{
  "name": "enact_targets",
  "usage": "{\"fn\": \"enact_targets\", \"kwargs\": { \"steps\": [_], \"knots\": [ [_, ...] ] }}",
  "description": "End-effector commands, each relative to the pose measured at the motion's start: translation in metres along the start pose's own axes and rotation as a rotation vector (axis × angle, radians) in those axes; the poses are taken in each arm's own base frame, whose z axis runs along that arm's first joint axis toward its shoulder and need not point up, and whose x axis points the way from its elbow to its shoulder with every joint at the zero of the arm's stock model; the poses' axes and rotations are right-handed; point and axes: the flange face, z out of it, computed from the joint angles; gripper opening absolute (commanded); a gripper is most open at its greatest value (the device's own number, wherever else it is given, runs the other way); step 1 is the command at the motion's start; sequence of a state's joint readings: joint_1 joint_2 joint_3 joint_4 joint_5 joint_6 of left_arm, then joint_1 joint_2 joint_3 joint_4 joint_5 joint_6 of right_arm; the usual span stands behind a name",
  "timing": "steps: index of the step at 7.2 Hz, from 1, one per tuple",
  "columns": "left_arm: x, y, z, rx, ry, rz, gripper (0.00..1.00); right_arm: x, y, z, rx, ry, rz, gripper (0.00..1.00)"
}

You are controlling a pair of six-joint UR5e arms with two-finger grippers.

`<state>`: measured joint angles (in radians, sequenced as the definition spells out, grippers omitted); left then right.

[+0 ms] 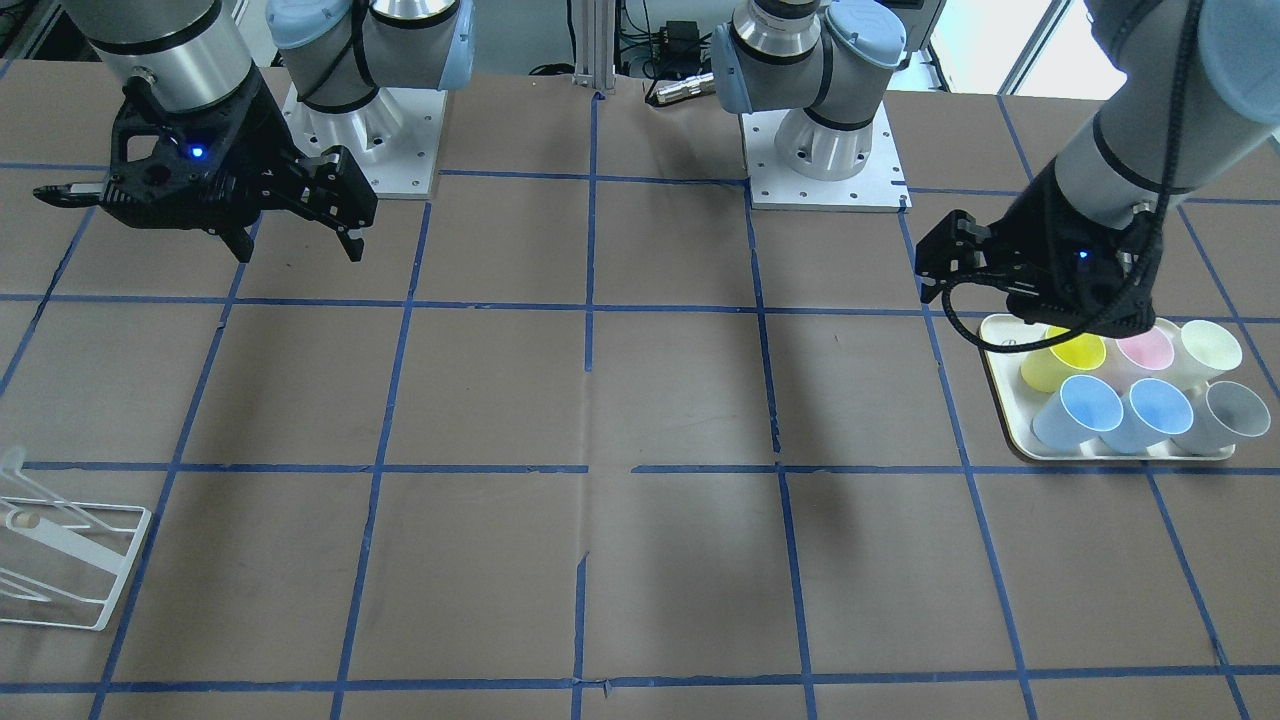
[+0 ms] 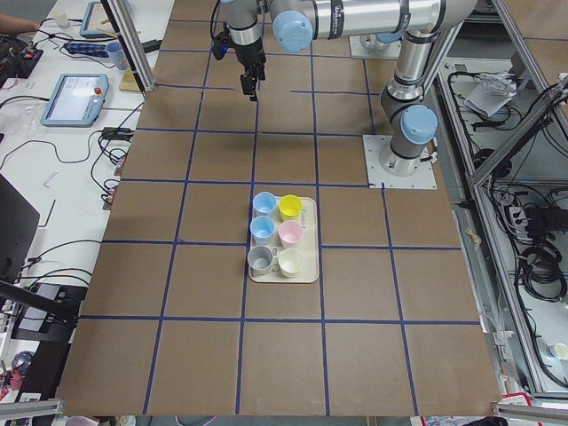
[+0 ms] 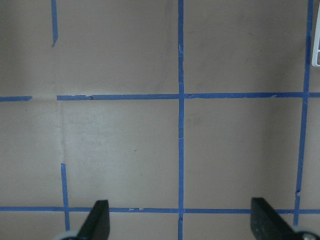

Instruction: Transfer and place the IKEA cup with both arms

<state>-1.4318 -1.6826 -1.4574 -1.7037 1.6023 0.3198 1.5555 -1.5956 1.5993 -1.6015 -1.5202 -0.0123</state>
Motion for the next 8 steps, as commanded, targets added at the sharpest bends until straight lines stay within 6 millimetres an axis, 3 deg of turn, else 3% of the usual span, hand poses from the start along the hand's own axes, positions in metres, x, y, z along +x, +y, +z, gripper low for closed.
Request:
{"fn": "enact_targets", "kwargs": {
  "steps": [1, 2, 3, 5, 8],
  "knots": [
    [0.084, 0.030, -0.012, 0.000, -0.013, -0.005, 1.00, 0.000, 0.000, 0.000, 0.001, 0.000, 0.000, 1.00],
    [0.097, 0.044, -0.010, -0.018, -0.004, 0.008, 1.00, 0.000, 0.001, 0.000, -0.001, 0.000, 0.000, 1.00],
    [0.101, 0.051, 0.009, -0.036, 0.007, -0.001, 1.00, 0.000, 0.001, -0.001, 0.002, 0.000, 0.000, 1.00],
    [0.087, 0.052, 0.004, 0.007, -0.011, -0.012, 1.00, 0.000, 0.001, 0.000, -0.001, 0.000, 0.000, 1.00],
    [0.084, 0.058, 0.004, 0.009, -0.008, -0.021, 1.00, 0.000, 0.001, 0.000, -0.001, 0.000, 0.000, 1.00]
  ]
}}
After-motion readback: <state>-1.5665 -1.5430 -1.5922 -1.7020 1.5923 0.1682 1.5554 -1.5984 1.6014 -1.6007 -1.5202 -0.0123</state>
